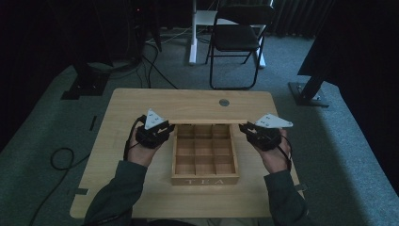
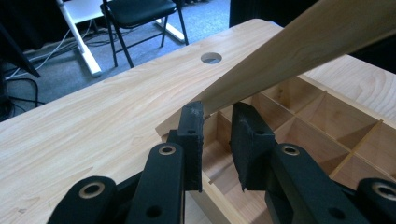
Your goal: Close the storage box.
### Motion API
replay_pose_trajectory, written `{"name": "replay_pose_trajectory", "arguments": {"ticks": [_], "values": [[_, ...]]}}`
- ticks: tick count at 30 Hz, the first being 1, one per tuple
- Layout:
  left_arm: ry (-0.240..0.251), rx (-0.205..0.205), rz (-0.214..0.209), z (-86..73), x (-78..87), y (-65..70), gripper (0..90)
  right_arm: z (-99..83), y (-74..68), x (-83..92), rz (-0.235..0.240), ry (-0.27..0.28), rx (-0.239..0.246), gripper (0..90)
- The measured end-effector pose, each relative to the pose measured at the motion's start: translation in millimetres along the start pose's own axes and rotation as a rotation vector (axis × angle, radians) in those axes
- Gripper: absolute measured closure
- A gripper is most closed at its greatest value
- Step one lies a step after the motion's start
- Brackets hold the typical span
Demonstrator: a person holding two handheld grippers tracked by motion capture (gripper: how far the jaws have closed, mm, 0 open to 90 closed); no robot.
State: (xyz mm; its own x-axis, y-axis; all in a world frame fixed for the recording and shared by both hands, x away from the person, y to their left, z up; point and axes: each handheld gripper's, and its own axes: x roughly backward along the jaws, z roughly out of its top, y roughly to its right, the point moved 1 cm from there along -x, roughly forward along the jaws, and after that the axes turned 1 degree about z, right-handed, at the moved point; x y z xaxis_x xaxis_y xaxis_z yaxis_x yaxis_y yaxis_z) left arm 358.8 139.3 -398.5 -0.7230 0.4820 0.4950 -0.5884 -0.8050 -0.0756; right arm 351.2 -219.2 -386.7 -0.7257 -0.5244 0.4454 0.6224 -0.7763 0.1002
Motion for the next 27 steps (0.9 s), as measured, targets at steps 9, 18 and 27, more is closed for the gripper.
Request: {"name": "replay_pose_trajectory", "arguments": {"ticks": [9,18,27], "values": [[-0.001,0.007,-0.006,-5.7,4.6,4.9,74.4,-5.5,-5.1,5.3,0.013,0.001,-0.005,73.5],[0.003,0.012,-0.012,-9.4,9.9,9.4,73.4,-10.9,-9.6,9.3,0.017,0.006,-0.014,72.5],[0.003,0.014,-0.017,-13.7,14.4,13.8,73.3,-16.7,-14.6,11.9,0.012,0.005,-0.017,72.4]]}}
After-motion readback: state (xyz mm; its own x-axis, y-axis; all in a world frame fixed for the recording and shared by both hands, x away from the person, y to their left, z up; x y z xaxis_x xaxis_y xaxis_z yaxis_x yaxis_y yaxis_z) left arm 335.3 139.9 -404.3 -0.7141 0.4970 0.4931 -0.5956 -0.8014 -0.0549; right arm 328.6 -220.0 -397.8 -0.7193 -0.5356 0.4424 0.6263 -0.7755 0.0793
